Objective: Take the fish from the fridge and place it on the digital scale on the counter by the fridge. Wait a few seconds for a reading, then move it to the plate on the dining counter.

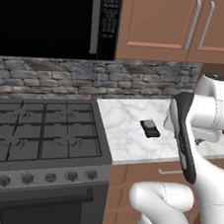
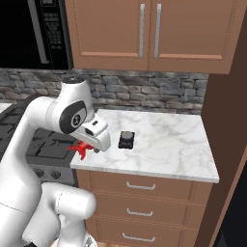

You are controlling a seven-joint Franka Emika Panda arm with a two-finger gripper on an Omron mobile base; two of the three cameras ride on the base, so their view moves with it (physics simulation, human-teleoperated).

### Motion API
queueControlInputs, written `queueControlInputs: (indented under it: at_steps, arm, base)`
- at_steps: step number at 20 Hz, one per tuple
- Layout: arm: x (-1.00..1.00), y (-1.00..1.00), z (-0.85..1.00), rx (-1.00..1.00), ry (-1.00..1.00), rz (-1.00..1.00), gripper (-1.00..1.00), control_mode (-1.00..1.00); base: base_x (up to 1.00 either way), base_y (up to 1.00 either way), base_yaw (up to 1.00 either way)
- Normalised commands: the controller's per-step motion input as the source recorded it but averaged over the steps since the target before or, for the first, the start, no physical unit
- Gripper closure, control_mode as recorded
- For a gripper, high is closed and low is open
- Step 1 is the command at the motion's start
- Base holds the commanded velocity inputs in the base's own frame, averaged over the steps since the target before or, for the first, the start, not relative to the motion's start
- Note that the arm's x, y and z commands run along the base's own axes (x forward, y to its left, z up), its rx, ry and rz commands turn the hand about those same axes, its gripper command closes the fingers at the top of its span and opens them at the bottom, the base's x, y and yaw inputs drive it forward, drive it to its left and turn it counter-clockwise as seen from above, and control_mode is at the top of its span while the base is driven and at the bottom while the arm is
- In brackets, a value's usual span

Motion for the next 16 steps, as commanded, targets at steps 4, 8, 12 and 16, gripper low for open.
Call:
queueControlInputs:
  at_steps: [4, 8, 12, 16]
  arm:
    - [-0.53, 0.01, 0.0, 0.0, 0.08, 0.0, 1.0, -1.0]
    - [-0.2, 0.03, 0.0, 0.0, 0.01, 0.0, 1.0, 1.0]
    - [0.0, 0.0, 0.0, 0.0, 0.0, 0.0, 1.0, 1.0]
    - [0.0, 0.0, 0.0, 0.0, 0.0, 0.0, 1.0, 1.0]
  base:
    - [0.0, 0.0, 0.0]
    - [-0.75, 0.14, 0.0]
    - [-1.0, 0.41, 0.07]
    - [-0.95, 0.49, 0.55]
